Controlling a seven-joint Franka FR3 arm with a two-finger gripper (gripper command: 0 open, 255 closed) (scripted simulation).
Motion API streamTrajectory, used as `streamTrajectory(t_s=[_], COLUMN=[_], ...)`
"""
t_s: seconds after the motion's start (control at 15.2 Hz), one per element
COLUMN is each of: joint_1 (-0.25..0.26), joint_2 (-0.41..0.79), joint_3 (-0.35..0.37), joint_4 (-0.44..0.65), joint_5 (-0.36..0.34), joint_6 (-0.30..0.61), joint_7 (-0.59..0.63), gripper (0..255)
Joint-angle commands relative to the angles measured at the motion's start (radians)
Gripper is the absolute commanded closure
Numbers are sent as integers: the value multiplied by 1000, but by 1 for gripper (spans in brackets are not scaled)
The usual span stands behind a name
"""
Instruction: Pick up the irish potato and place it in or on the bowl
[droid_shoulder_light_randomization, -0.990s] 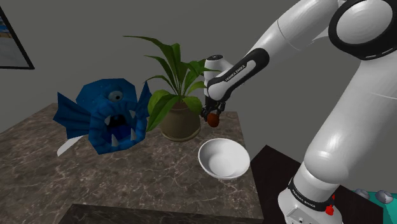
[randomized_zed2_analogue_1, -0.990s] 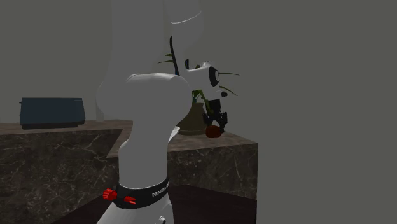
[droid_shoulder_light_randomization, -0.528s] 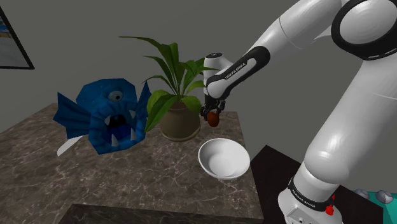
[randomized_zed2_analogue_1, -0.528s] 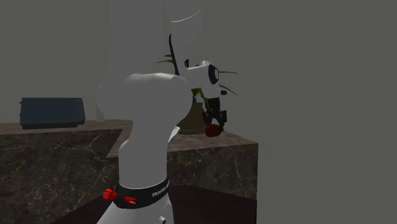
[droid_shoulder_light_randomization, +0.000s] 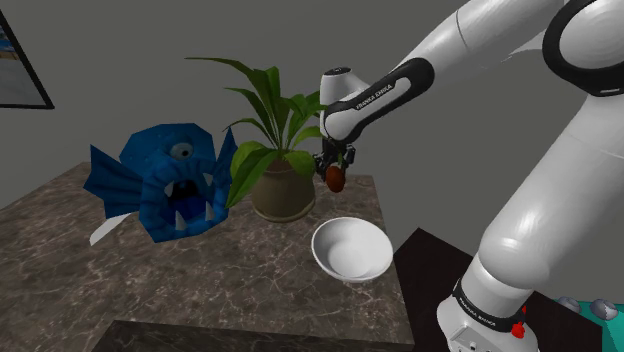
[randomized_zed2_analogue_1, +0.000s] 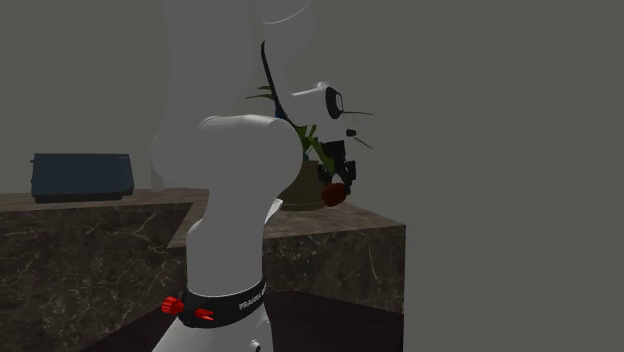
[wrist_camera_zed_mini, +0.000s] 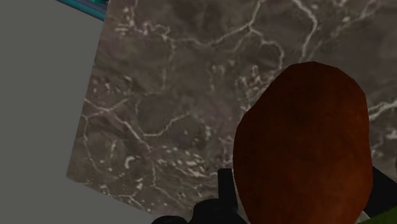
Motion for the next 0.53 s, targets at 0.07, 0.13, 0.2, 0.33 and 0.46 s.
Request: streamTrajectory(t_s=[0.07,0.13,0.2,0.33,0.46], joint_1=[4,4,5,6,7], joint_2=[-26,-32,-39,-52,-64], joint_3=[1,1,1,0,0], joint_4=[26,33,41,56,72], joint_5=[9,11,13,17,21], joint_6=[-44,-58,-72,-99,-126], joint_7=[-10,-13,-15,-20,-25], gripper=[255,255,255,255,255])
